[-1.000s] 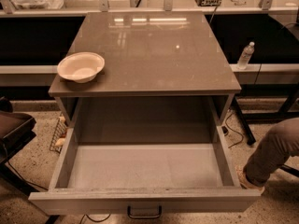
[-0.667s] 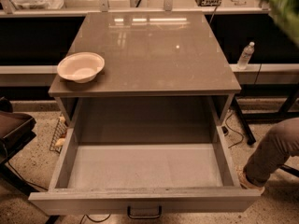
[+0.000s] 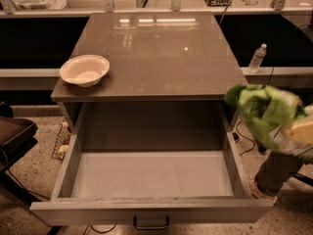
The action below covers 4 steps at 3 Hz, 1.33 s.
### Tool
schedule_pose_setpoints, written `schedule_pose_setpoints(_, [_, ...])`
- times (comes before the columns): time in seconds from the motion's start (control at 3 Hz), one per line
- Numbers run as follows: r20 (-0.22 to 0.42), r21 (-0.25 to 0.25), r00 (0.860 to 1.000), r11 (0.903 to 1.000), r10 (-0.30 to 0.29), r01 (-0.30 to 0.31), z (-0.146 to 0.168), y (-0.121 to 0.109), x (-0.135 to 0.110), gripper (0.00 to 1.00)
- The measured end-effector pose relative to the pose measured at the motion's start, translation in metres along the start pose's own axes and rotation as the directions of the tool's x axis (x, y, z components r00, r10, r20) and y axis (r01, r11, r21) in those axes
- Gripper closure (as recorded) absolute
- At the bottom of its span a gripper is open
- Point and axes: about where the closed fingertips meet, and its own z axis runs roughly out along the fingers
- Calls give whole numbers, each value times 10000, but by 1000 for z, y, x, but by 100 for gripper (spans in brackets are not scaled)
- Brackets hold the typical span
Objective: Place green rice chip bag into top drawer
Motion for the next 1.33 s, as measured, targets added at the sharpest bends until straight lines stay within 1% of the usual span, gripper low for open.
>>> schedule_pose_setpoints(0.33, [-629,-1469,9980,9890,79,-171,52,35,28,100])
schedule_pose_setpoints(0.67, [-830,-2171,9964,9762,-187,2,81,52,34,100])
schedule_pose_setpoints(1.0, [-830,-2171,9964,9762,-187,2,81,52,34,100])
schedule_pose_setpoints(1.33, [-919,-2260,9943,9736,-543,323,105,60,23,100])
